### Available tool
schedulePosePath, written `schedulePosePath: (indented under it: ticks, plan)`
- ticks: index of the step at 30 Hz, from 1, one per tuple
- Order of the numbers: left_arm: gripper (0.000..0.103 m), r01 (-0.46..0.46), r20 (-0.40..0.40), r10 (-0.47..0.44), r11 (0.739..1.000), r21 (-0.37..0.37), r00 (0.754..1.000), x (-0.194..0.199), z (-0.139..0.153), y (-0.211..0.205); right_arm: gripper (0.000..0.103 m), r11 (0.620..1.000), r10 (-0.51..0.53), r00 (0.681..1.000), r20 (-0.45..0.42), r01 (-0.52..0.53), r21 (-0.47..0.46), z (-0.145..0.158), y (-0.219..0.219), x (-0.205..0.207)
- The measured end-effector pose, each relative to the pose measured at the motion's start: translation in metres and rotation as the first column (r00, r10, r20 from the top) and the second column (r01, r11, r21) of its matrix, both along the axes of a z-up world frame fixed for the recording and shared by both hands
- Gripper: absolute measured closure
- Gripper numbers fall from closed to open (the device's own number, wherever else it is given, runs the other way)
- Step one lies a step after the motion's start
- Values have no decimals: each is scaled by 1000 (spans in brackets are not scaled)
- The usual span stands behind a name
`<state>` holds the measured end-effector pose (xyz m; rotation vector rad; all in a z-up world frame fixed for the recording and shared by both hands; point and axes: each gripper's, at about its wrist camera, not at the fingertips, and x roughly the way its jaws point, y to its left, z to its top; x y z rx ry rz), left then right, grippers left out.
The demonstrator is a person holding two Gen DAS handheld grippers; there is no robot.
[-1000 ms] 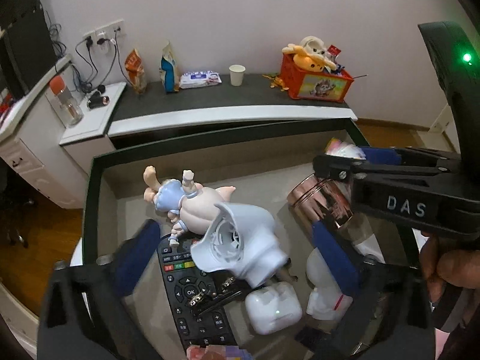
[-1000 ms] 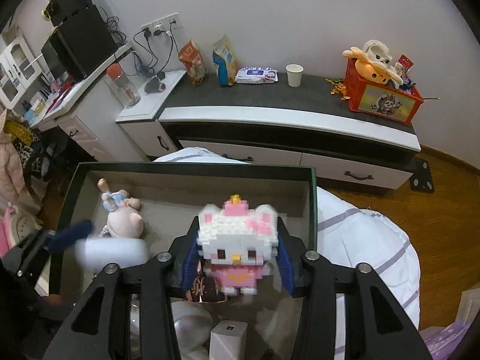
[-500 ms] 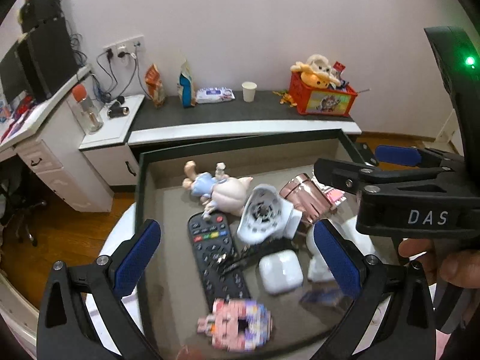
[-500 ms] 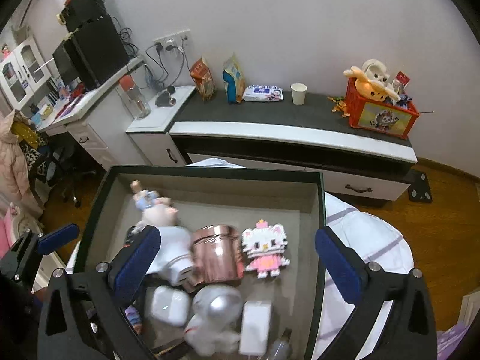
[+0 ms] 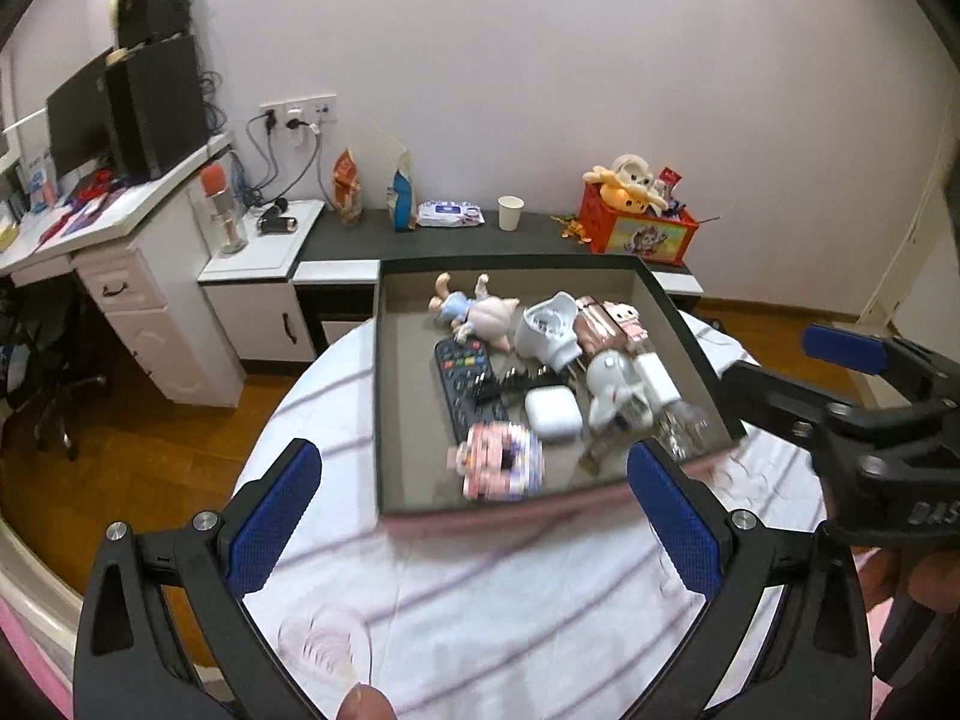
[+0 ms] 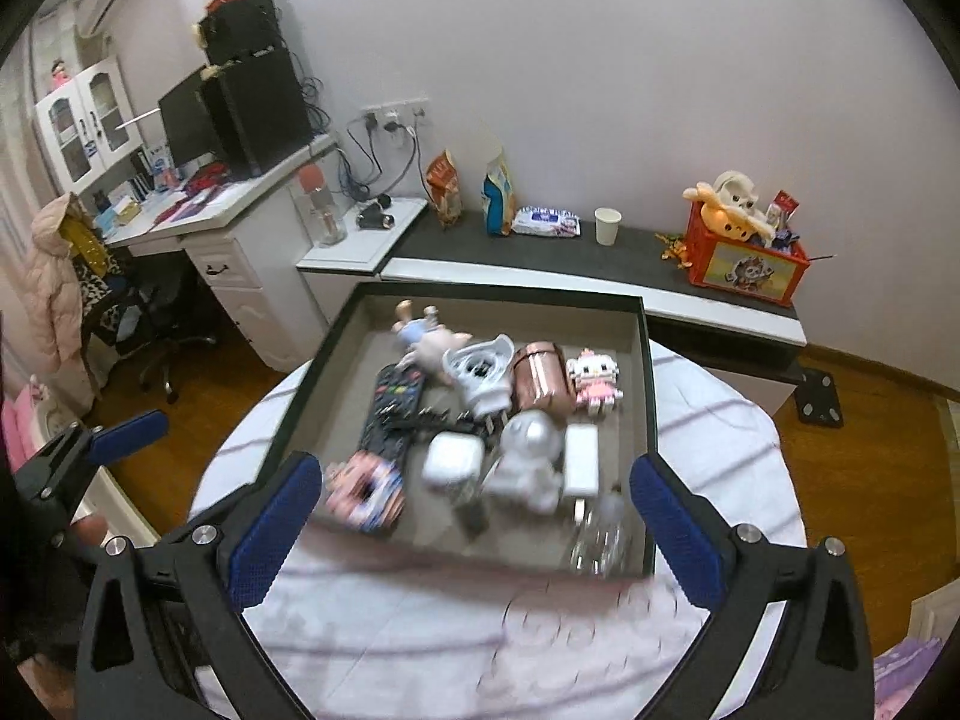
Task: Organize rigid objects
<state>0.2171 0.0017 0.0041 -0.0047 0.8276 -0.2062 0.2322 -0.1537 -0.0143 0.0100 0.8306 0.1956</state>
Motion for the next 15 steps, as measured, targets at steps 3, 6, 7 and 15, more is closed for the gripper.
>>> schedulePosePath:
  ticks: [3,6,7,15]
  plan:
    - [0,-17,12,17,1000,-15,1000,-28,7,7,0,1000,-17,999,44,16,8,12,1,-36]
    - [0,-60,46,60,998,-5,997,-58,15,16,0,999,-37,997,74,37,10,22,-1,-67]
    - [0,-70,52,70,998,-3,996,-64,17,19,0,999,-43,996,81,43,7,24,0,-78]
    - [0,-112,107,110,994,19,988,-122,36,30,0,998,-63,990,130,63,3,36,-5,-138]
